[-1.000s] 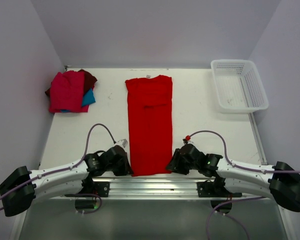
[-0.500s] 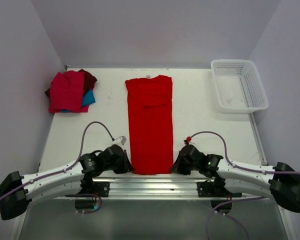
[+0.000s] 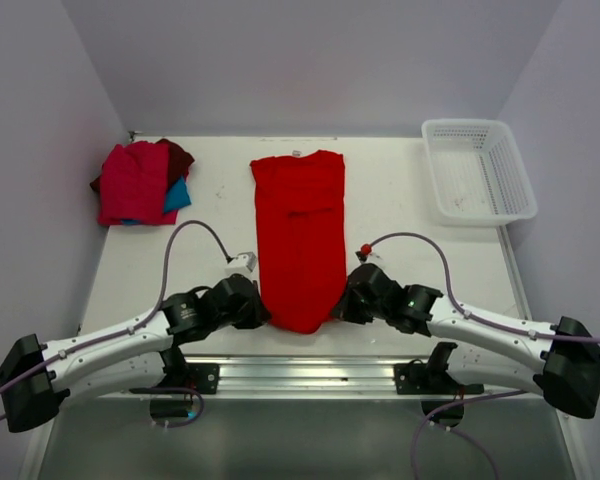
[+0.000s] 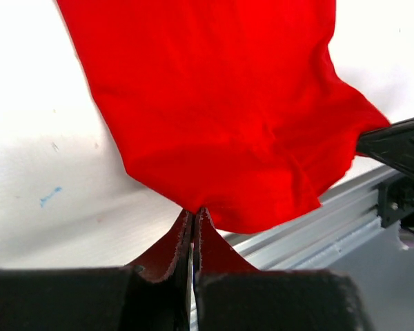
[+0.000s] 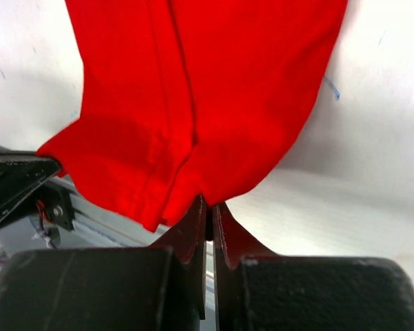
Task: Fold and stack the t-shirts
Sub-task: Fold the tshirt
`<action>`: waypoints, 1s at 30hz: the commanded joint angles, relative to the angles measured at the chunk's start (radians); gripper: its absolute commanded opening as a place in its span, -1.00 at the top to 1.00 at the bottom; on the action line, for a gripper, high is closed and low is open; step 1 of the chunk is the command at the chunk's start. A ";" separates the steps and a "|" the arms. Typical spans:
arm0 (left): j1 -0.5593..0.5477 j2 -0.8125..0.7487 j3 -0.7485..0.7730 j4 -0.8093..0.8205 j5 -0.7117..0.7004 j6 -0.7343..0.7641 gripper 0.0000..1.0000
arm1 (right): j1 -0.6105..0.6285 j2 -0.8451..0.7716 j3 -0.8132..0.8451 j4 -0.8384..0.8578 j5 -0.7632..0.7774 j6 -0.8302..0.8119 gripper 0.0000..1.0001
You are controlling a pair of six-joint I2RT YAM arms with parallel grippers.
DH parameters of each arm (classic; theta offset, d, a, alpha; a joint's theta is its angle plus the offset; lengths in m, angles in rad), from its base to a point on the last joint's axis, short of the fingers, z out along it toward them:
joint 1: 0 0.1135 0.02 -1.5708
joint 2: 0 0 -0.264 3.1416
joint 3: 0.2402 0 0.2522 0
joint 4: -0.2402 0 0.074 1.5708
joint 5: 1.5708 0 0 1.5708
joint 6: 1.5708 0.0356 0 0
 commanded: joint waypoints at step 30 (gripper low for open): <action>0.424 0.578 0.374 0.414 0.009 0.470 1.00 | -0.332 0.572 0.531 0.031 0.098 -0.475 1.00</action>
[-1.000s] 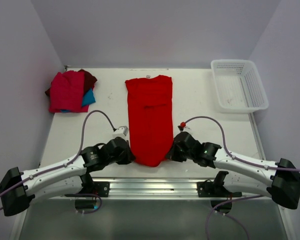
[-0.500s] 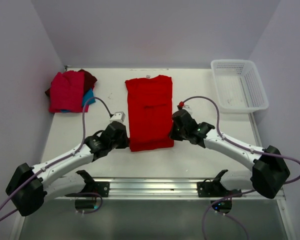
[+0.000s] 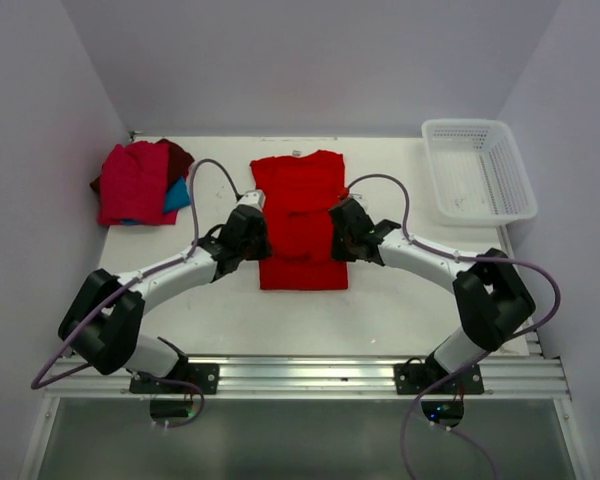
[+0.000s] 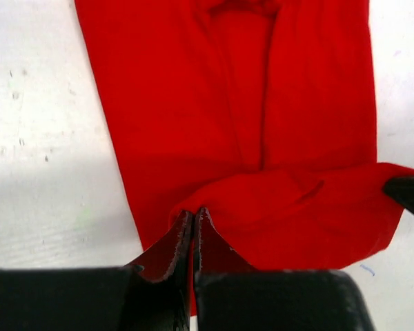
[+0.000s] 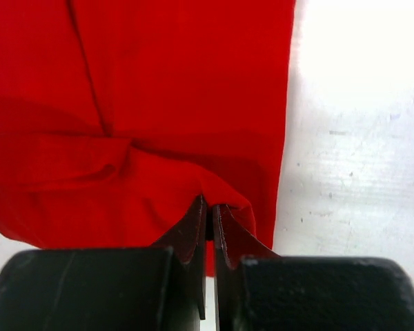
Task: Fold and stack the t-shirts
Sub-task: Fold the tshirt
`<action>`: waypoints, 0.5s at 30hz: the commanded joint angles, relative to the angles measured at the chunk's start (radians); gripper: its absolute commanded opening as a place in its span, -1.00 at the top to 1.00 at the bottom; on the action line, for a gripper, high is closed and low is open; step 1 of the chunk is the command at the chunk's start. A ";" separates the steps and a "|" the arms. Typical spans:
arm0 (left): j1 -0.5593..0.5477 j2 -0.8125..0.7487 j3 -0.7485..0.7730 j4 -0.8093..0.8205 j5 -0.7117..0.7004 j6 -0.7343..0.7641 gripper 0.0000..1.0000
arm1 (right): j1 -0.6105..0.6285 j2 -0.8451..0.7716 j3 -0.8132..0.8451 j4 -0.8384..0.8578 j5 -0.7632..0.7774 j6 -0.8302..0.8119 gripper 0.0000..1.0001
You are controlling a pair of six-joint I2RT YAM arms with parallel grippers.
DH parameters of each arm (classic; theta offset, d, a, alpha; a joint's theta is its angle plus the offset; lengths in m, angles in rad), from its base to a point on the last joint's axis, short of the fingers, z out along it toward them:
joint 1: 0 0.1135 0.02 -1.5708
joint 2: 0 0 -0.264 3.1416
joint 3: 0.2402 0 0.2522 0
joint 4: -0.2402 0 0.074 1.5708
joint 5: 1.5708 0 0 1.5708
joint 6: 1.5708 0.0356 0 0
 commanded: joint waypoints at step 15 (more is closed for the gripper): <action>0.195 0.285 0.251 0.182 0.081 0.134 1.00 | -0.181 0.364 0.510 -0.031 0.055 -0.155 1.00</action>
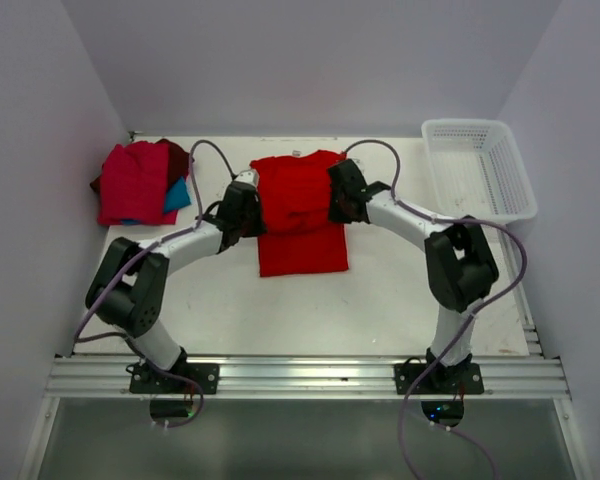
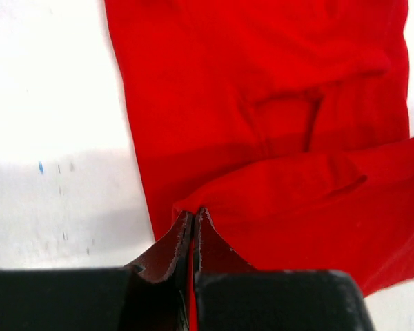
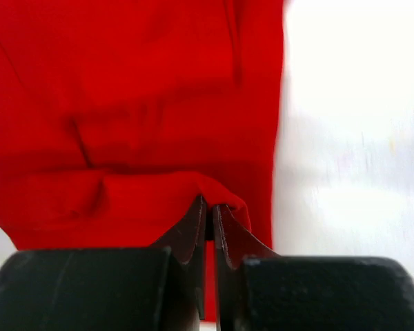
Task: Fold and stack the t-shirts
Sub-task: Fold the tshirt
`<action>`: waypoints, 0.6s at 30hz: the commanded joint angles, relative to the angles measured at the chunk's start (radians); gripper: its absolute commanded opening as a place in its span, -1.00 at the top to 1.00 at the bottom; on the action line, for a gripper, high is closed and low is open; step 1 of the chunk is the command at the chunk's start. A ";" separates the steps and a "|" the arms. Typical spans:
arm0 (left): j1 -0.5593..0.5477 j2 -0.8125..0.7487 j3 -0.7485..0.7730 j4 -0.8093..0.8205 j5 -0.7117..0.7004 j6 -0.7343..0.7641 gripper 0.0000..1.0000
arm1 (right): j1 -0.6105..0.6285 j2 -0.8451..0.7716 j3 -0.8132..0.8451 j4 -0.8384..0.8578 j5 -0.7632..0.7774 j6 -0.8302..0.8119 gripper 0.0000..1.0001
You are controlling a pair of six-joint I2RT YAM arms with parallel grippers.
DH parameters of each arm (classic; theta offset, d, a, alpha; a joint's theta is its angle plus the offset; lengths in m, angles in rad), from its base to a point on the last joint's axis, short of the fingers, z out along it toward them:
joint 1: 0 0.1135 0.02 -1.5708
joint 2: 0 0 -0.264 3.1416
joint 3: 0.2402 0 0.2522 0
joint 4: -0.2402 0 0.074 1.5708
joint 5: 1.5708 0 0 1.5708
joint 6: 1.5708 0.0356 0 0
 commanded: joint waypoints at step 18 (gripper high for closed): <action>0.144 -0.074 0.114 0.161 0.079 0.060 -1.00 | -0.093 -0.040 0.107 0.073 0.124 -0.151 -0.90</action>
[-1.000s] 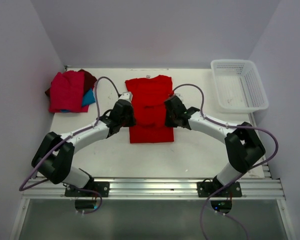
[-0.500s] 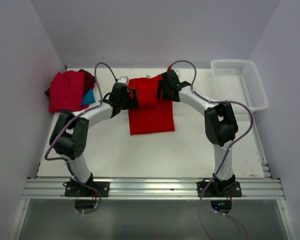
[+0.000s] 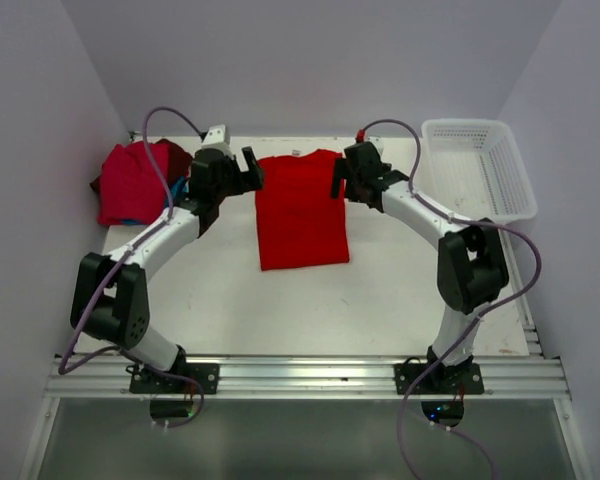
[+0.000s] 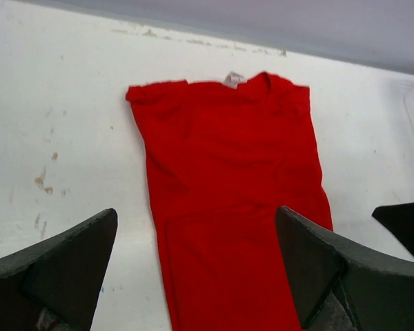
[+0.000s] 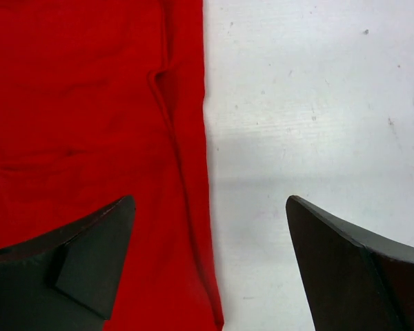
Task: Fold and stack the t-shirts
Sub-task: Fold the tshirt
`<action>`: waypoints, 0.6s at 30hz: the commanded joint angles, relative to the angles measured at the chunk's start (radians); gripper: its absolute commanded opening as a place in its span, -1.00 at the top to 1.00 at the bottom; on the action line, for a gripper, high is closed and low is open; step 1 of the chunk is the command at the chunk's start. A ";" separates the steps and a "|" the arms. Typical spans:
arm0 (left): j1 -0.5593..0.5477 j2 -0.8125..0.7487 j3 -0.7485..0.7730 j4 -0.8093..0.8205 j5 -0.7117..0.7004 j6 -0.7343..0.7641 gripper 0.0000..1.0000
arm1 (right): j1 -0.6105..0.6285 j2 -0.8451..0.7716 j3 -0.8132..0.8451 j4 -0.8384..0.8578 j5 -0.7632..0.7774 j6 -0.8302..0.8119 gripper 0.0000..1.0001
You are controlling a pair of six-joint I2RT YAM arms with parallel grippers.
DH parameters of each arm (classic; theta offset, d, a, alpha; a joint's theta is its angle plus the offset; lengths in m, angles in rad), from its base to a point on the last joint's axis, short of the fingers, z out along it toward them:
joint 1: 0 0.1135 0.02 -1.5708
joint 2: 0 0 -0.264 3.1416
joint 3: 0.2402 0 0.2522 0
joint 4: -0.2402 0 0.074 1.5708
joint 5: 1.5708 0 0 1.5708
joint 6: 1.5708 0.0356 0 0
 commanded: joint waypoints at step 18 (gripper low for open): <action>-0.126 -0.269 -0.623 0.129 0.113 -0.007 -1.00 | -0.005 -0.255 -0.539 0.236 -0.403 0.101 -0.16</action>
